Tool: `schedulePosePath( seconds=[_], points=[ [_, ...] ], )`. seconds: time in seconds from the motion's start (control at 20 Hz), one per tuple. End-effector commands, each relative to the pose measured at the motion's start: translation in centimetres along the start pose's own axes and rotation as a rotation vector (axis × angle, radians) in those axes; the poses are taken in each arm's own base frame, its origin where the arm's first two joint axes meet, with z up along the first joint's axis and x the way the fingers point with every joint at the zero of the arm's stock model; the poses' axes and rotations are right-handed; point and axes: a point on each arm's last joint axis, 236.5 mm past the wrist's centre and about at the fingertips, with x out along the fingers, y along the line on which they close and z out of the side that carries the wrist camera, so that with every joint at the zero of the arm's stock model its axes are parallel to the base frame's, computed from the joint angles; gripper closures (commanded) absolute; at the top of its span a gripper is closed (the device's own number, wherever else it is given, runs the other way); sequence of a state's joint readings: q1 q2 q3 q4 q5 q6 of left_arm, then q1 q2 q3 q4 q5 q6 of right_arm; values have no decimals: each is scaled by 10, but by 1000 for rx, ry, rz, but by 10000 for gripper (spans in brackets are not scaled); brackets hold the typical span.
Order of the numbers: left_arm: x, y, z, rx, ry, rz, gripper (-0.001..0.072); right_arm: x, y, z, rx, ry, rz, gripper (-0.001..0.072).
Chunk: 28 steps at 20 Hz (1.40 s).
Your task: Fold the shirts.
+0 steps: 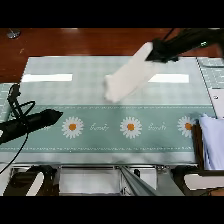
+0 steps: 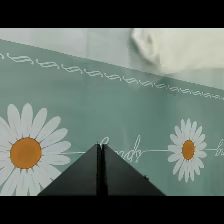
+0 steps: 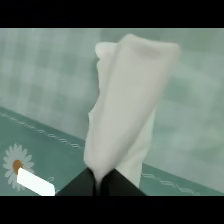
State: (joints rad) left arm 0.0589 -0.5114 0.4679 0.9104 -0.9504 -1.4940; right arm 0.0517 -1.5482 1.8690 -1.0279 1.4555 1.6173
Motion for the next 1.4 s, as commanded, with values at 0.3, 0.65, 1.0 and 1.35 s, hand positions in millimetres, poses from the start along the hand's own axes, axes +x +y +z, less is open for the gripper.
schedulePosePath(
  seconds=[0.3, 0.65, 1.0, 1.35],
  points=[
    [0, -3, -2, -7, 8, -12, 688, -227, -127, -65, 409, -176, -408, 689],
    [0, -2, 3, -6, -13, -10, 688, -355, -180, -174, 676, -369, -875, 689],
    [-1, -1, 17, 8, -74, -4, 688, -277, -195, -342, 1044, -133, -915, 688],
    [-3, 1, 39, 122, -160, 14, 689, -274, -223, -351, 1171, -97, -904, 87]
  ],
)
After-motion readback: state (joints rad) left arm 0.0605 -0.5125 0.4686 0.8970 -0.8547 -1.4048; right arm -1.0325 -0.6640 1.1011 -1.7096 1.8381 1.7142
